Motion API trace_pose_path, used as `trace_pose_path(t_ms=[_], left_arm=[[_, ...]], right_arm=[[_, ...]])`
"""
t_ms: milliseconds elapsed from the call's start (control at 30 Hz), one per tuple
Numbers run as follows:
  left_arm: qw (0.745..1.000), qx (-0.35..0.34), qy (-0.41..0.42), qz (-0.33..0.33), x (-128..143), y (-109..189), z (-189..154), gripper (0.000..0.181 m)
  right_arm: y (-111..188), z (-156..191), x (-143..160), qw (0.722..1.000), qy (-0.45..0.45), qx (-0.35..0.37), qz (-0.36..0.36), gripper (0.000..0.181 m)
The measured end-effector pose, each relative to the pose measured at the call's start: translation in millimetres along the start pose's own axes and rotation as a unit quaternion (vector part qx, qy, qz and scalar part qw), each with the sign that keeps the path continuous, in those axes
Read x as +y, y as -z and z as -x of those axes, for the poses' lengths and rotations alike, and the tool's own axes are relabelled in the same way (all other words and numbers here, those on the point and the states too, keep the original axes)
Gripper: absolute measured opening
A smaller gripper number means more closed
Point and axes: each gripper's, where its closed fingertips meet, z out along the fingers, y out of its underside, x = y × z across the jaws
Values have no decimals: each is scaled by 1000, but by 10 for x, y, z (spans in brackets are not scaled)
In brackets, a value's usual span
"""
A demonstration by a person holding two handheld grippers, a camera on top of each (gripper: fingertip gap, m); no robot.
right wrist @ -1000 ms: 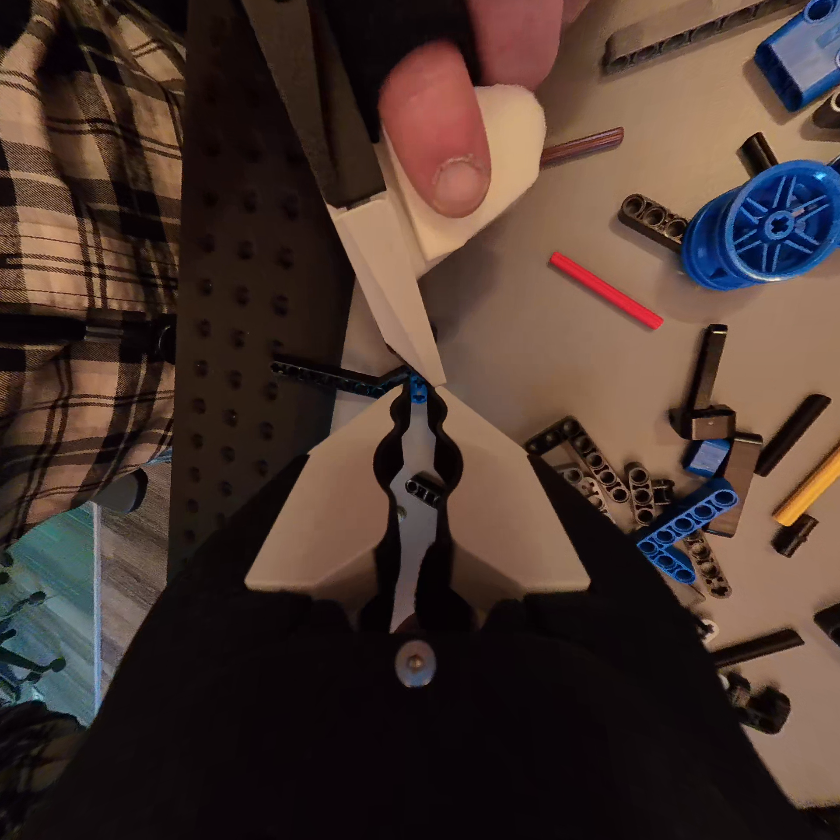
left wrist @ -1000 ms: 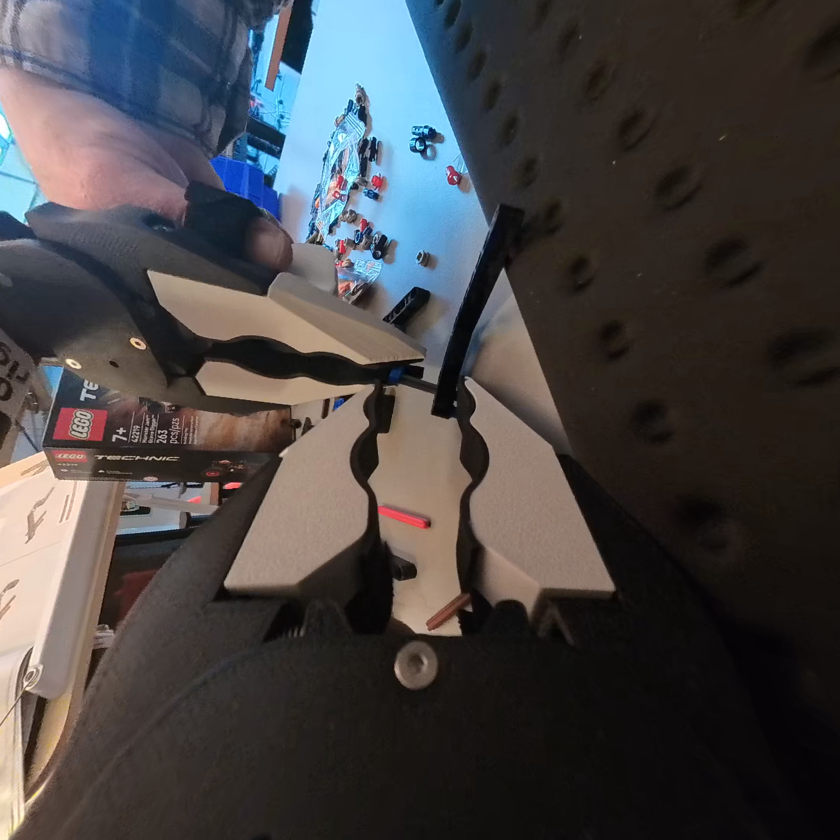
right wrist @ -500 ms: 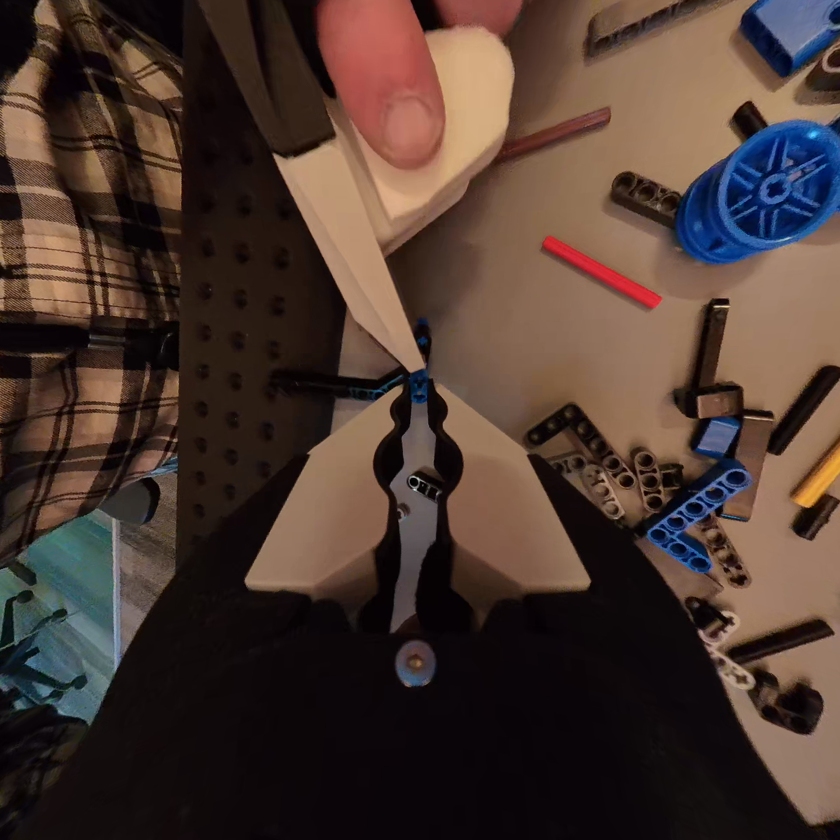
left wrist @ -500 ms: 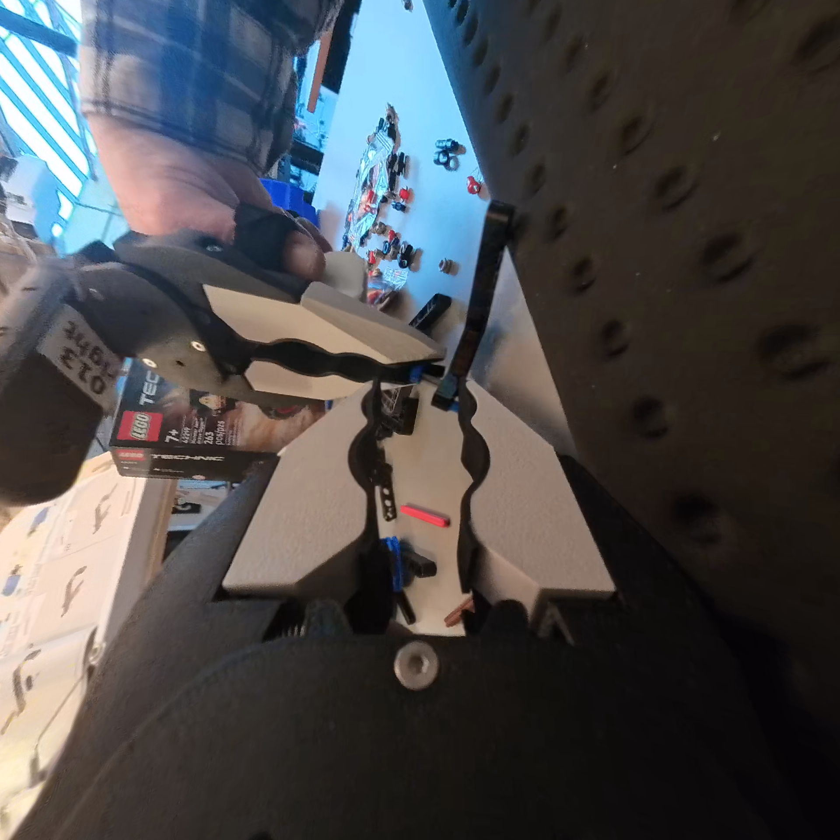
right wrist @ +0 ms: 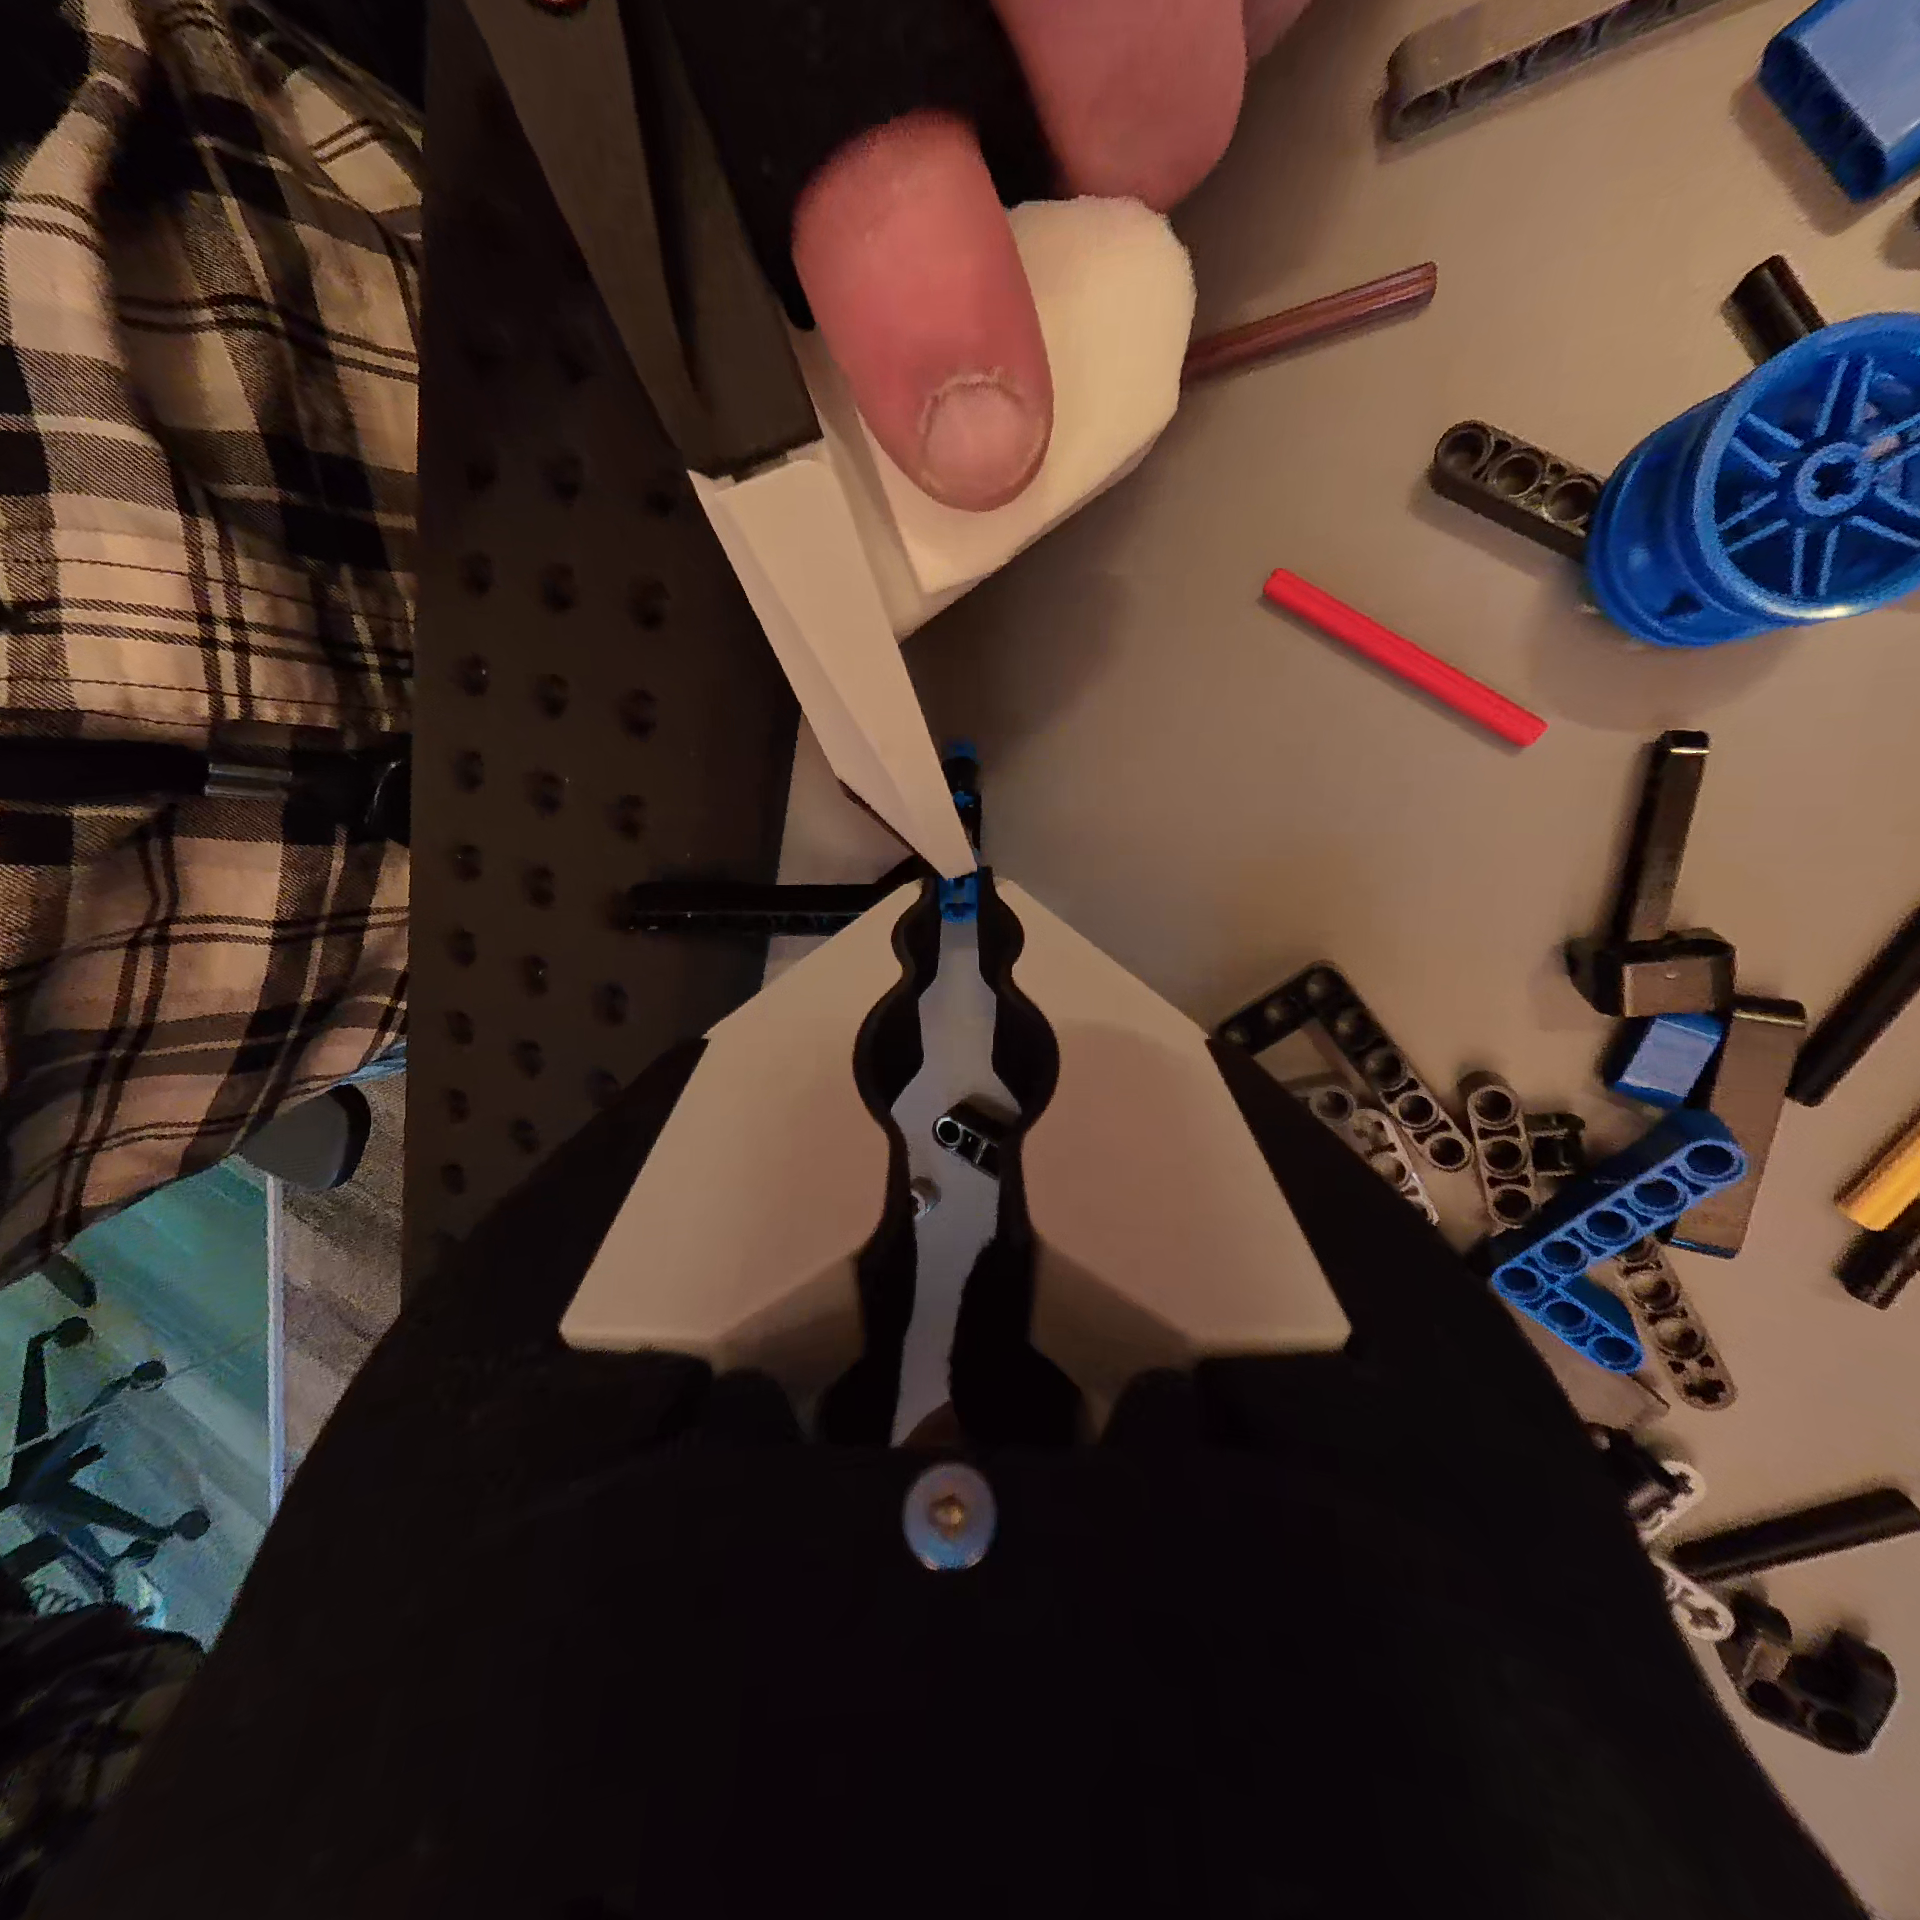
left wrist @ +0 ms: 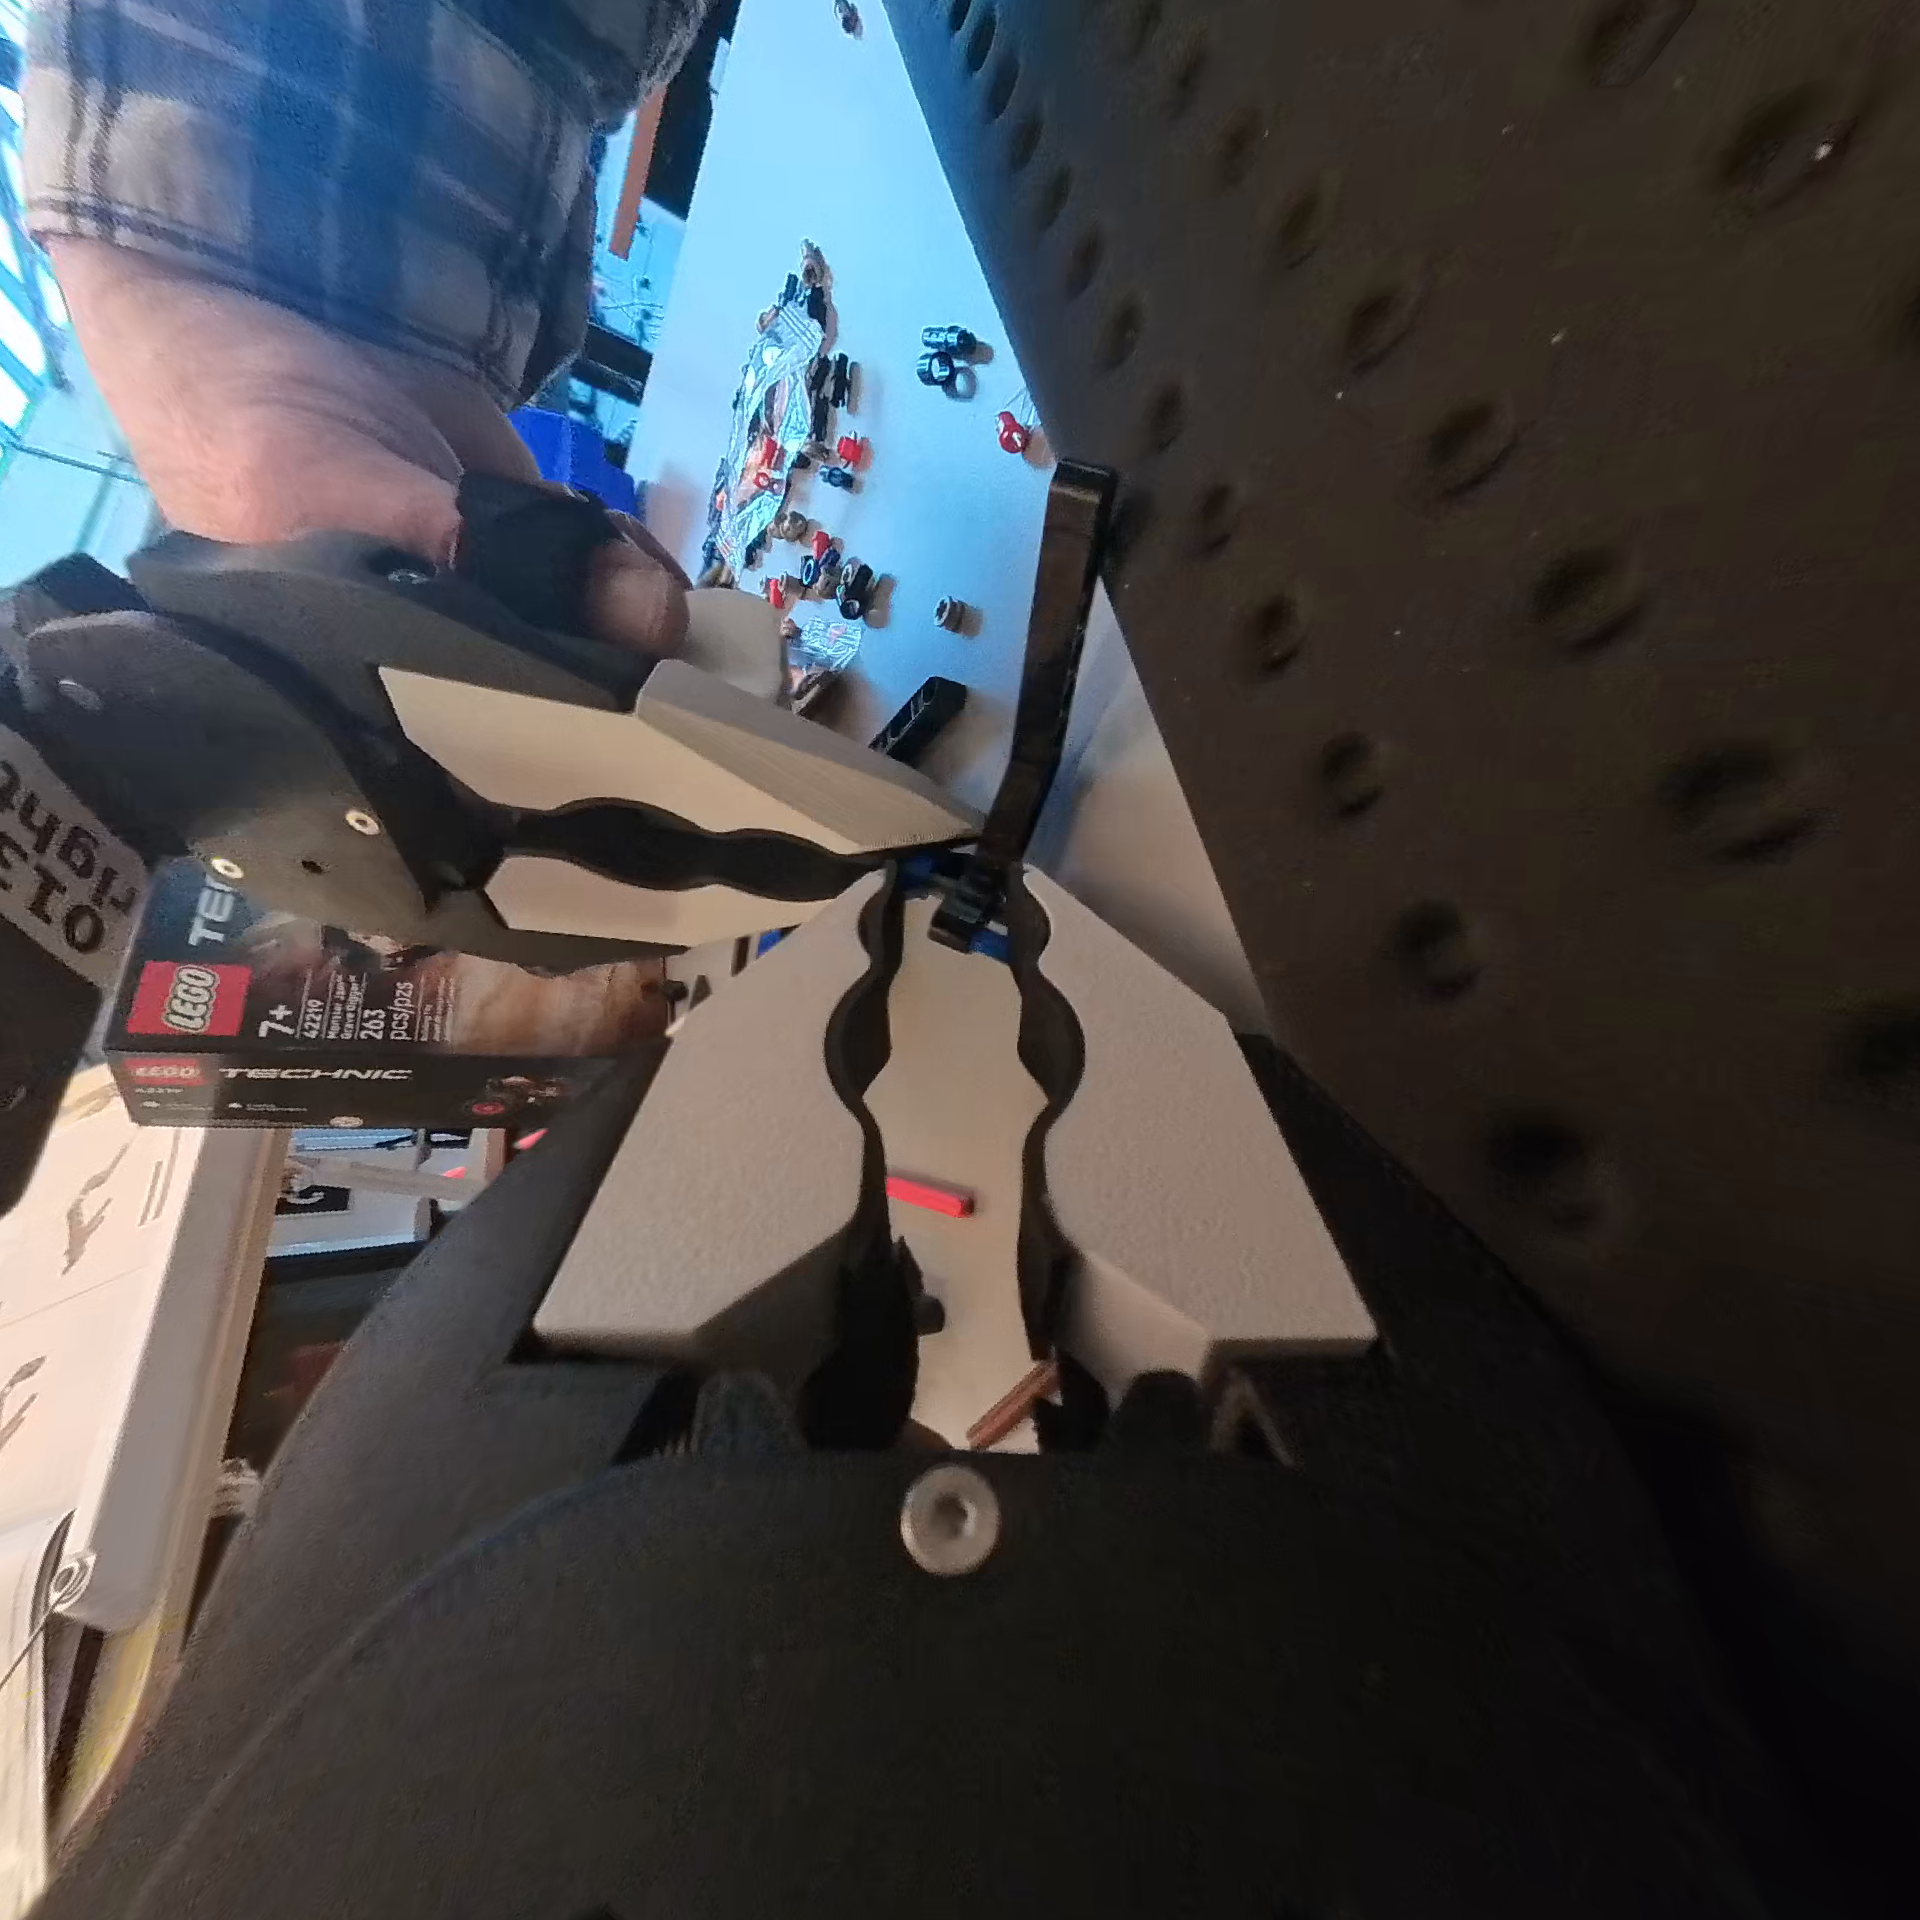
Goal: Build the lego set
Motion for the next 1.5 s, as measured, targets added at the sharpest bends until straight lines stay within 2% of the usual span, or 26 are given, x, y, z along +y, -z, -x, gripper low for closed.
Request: trace_pose_path(t_ms=[633,667,733,867,967,1033,1067,1233,1333,1500], left_arm=[[999,27,41,3,14,1,-34,15],[999,23,43,2,12,11,-18,19],[998,8,66,3,38,30,82,41],[991,40,128,24,83,79,56,52],[977,71,195,51,156,191,-25,43],[956,119,259,74,186,270,-131,31],[945,137,286,76,167,292,-169,17],[904,165,383,96,115,159,-222,12],[893,169,409,88,106,138,-225,5],[896,153,409,82,117,134,-224,5]], right_arm=[[-73,-4,3,999,-14,-6,-30,5],[-78,3,2,999,-13,-6,-31,5],[-84,8,-5,999,-14,-5,-37,5],[-87,8,-8,999,-17,-4,-44,5],[-88,7,-9,998,-22,-4,-54,5],[-88,6,-10,998,-23,-2,-62,5],[-89,5,-11,998,-23,-1,-64,5],[-101,6,-37,996,-24,7,-85,5],[-96,3,-24,995,-29,13,-97,5],[-103,12,-34,992,-37,13,-116,5]])
